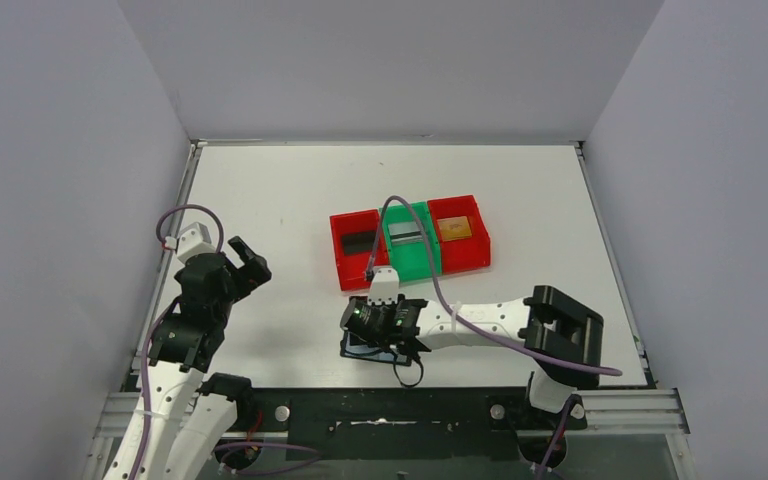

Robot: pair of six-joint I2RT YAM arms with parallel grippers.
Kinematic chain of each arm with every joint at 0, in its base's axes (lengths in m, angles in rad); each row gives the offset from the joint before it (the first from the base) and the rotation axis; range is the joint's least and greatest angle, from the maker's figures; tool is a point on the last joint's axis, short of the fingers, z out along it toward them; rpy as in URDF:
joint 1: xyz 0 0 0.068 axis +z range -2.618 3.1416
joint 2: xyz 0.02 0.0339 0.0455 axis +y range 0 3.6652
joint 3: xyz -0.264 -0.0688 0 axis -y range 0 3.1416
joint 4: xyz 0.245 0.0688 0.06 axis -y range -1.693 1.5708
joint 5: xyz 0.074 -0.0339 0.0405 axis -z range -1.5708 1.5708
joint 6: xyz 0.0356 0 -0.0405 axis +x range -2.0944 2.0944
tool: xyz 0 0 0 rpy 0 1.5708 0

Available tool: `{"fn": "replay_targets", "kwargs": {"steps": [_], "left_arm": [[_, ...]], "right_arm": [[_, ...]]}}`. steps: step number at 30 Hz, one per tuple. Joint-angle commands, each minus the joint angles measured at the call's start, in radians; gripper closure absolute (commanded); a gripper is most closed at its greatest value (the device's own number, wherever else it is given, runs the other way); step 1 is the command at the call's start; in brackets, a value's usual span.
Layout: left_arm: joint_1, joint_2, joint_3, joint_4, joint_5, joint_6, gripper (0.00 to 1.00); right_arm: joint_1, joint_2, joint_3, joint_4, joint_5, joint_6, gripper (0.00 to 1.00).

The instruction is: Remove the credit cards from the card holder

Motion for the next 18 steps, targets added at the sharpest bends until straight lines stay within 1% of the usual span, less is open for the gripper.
{"fn": "replay_targets", "kwargs": {"steps": [1, 5, 11, 18], "left_arm": [[0.007, -0.005, 0.010, 0.042, 0.000, 0.010, 0.10], [0.008, -0.007, 0.008, 0.044, 0.000, 0.010, 0.10], [0.009, -0.007, 0.008, 0.044, 0.001, 0.010, 0.10], [0.009, -0.006, 0.009, 0.044, 0.005, 0.010, 0.10]], "right_arm": [[0.013, 0.073, 0.083, -0.028, 0.035, 0.041, 0.39], [0.015, 0.124, 0.129, -0.055, 0.030, 0.024, 0.39], [0.015, 0.152, 0.130, -0.061, 0.015, 0.024, 0.38], [0.013, 0.214, 0.145, -0.080, -0.024, 0.017, 0.39]]}}
